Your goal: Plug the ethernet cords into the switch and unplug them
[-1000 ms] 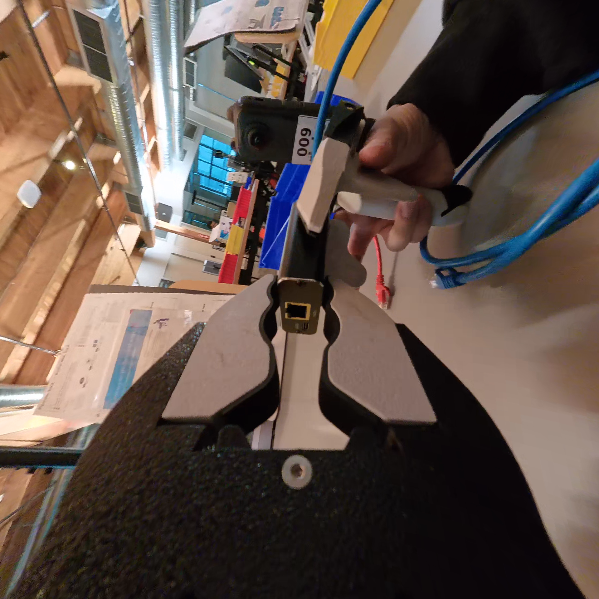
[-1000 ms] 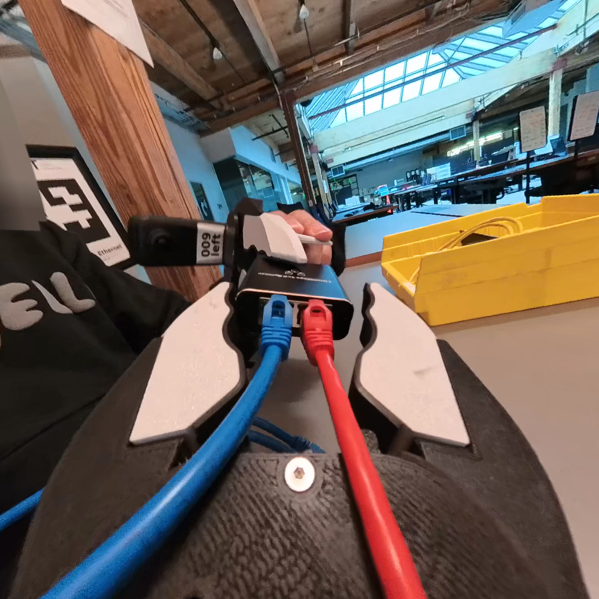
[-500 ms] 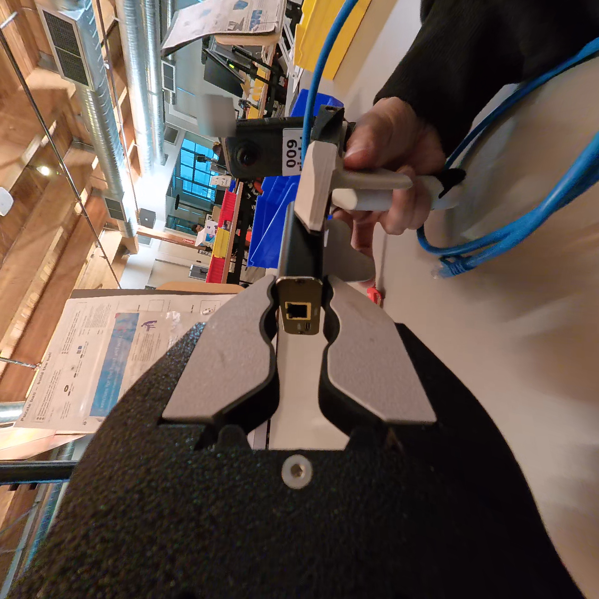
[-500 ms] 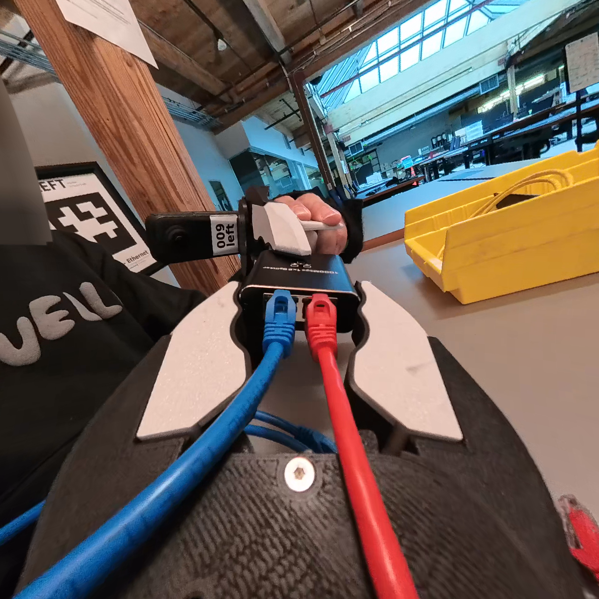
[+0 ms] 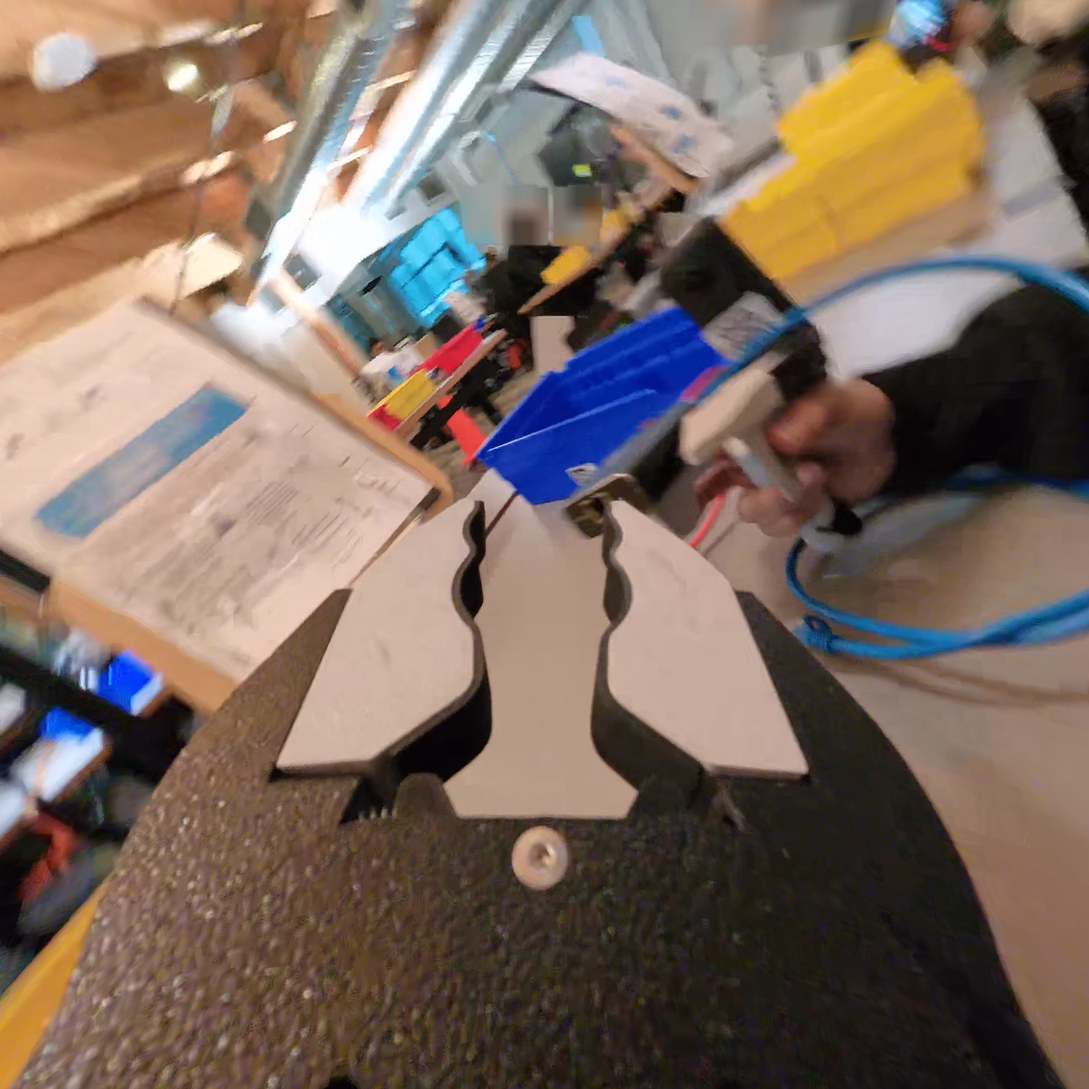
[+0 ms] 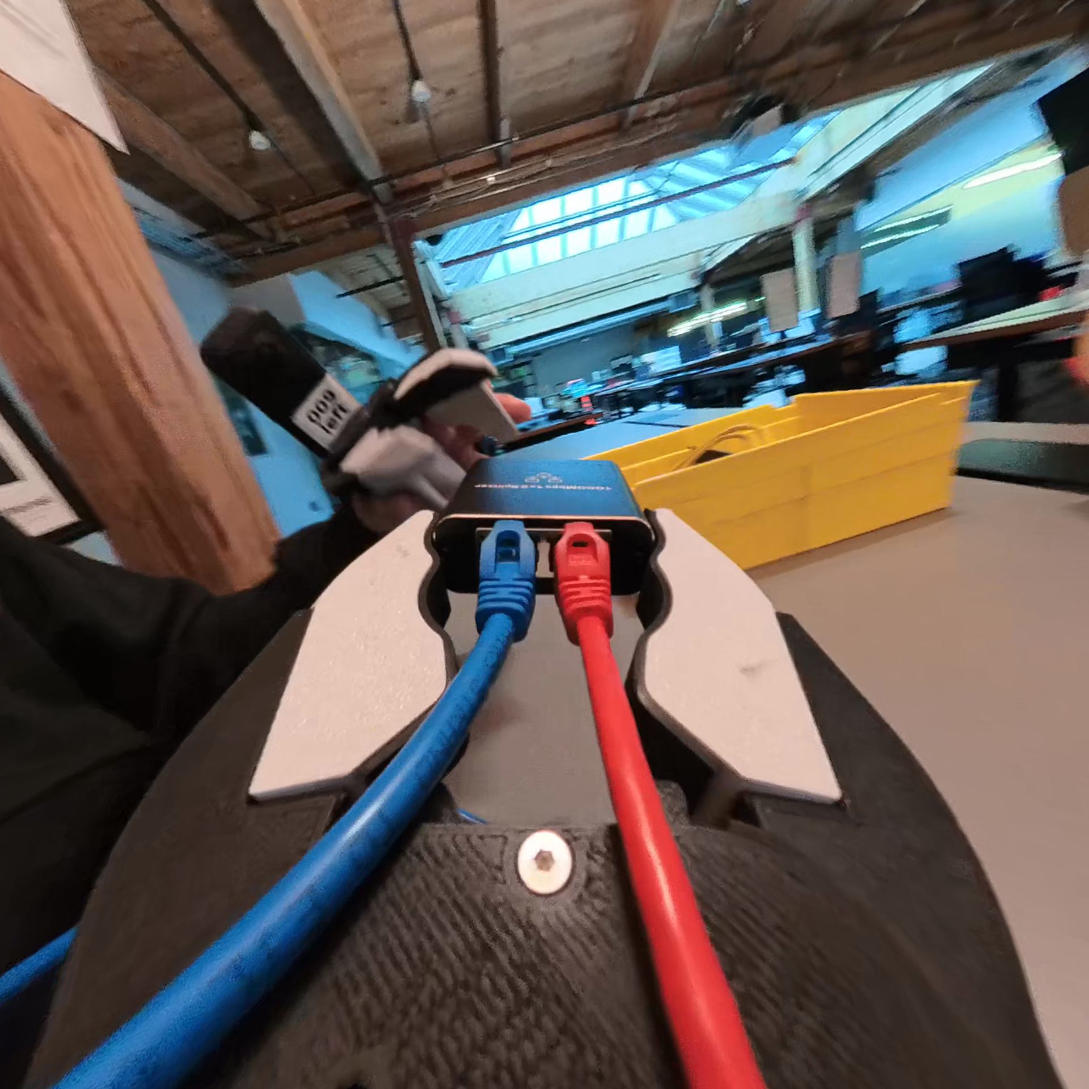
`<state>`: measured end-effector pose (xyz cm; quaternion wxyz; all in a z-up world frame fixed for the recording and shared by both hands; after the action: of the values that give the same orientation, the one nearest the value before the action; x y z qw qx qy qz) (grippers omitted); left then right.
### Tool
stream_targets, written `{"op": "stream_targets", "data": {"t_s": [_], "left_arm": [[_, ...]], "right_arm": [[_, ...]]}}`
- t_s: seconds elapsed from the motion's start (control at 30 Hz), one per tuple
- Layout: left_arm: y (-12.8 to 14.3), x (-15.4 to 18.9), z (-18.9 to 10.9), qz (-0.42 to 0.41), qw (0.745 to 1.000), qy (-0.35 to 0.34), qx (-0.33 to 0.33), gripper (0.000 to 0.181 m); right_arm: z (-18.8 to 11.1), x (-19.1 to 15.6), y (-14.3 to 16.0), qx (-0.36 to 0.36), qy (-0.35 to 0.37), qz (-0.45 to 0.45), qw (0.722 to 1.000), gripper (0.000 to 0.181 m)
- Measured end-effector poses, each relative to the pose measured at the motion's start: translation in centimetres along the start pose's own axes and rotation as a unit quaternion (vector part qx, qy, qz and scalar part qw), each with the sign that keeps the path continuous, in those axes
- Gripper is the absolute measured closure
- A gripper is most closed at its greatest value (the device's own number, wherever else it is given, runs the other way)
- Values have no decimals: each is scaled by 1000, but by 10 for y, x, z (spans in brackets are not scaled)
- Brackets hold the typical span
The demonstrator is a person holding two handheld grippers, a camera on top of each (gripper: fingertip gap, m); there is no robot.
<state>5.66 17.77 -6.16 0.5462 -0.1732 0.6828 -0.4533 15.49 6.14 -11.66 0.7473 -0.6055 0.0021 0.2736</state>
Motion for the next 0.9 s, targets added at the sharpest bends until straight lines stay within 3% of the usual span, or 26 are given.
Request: {"op": "stream_targets", "data": {"t_s": [0.07, 0.17, 0.27, 0.37, 0.53, 0.6, 0.7, 0.8, 0.9], "left_arm": [[14, -35, -17, -96, 991, -84, -49, 146], [62, -75, -49, -197, 949, -181, -170, 145], [113, -94, -57, -259, 909, -157, -286, 140], [155, -111, -46, -280, 866, -116, -397, 130], [201, -132, -21, -323, 825, -89, -455, 126], [211, -131, -11, -344, 821, -68, -451, 127], [220, -127, -5, -345, 814, -68, -462, 162], [218, -132, -7, -340, 821, -88, -450, 168], [191, -148, -10, -331, 842, -130, -406, 172]], "right_arm": [[-7, 5, -4, 18, 17, -4, 1000, 118], [-12, 9, -8, 36, 33, -14, 999, 118], [-15, 8, -11, 52, 24, -18, 998, 118], [-15, 2, -13, 68, 2, -30, 997, 118], [-19, -11, -17, 74, -51, -52, 995, 117], [-24, -13, -21, 83, -64, -48, 993, 117], [-32, -14, -26, 94, -74, -48, 992, 117], [-42, -18, -32, 102, -92, -53, 989, 117], [-56, -21, -39, 108, -104, -59, 987, 118]]}}
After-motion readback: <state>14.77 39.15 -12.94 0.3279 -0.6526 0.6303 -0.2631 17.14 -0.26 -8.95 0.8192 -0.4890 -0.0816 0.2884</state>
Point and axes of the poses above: each gripper's, where its closed fingertips meet, z out along the fingers, y out of its underside, x = y × z across the jaws, the point moved 5 cm from there along -z, back along the fingers, and after that the axes turned 4 degrees about z, right-handed, at the moved point
